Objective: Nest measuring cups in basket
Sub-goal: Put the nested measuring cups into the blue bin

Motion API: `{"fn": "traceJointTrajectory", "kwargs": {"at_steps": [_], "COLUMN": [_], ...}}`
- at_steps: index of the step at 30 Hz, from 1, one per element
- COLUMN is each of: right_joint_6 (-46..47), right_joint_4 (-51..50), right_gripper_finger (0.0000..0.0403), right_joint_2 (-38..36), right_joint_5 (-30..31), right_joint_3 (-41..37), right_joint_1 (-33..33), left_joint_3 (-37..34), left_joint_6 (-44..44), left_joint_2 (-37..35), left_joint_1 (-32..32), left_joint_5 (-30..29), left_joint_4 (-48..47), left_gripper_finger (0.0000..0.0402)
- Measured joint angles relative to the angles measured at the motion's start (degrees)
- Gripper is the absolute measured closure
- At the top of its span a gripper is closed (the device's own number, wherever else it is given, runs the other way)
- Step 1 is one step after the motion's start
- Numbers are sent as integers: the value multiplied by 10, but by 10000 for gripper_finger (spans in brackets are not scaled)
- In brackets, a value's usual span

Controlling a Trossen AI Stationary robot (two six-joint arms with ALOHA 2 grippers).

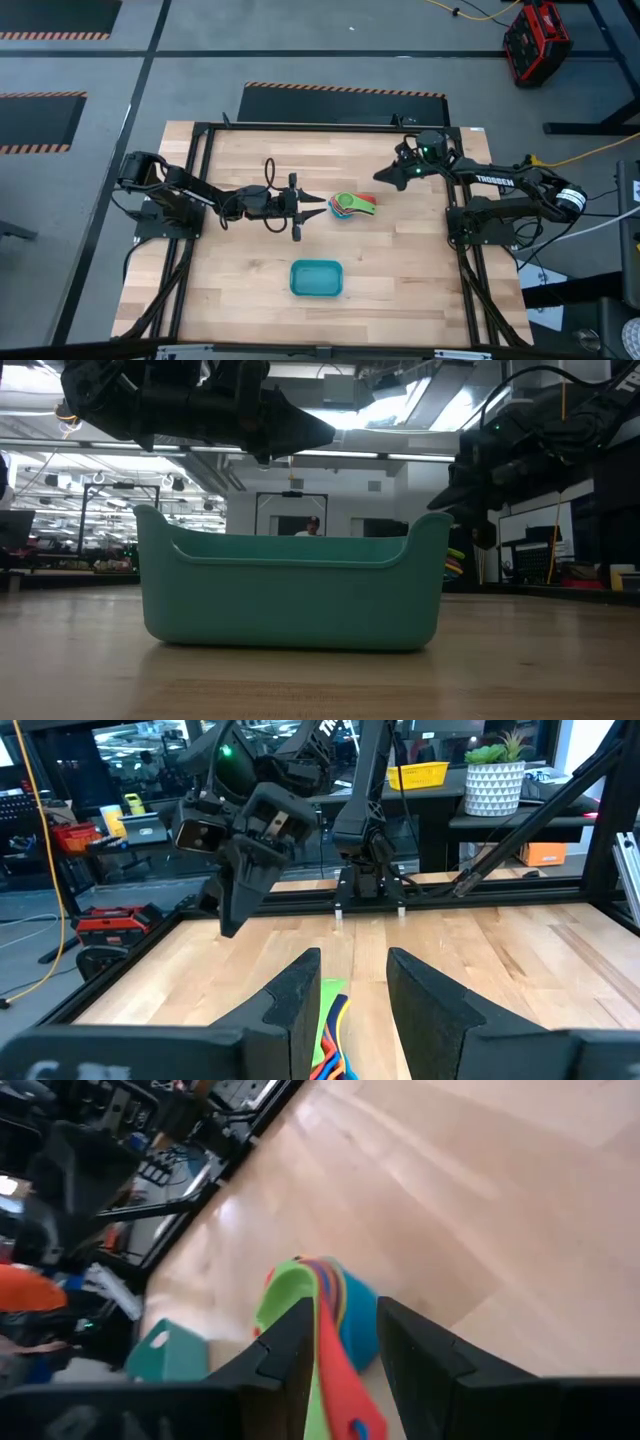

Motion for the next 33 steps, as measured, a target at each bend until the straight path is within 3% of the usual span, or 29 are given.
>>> {"fn": "traceJointTrajectory", "kwargs": {"at_steps": [5, 16, 22, 33], "right_joint_6": [-14, -28, -25, -12], "right_joint_4": [0, 1, 1, 1], "right_gripper_finger": [287, 266, 208, 63], "right_joint_2": [0, 0, 0, 0], "right_joint_5": [38, 36, 35, 33], "right_joint_3": [0, 0, 0, 0], "right_joint_1": [0, 0, 0, 0], "left_joint_3": [0, 0, 0, 0], "left_joint_6": [0, 0, 0, 0], "left_joint_2": [0, 0, 0, 0], "left_joint_1": [0, 0, 0, 0], "left_joint_5": [0, 0, 0, 0], "left_joint_4": [0, 0, 0, 0], "left_gripper_finger": [289, 289, 289, 289]}}
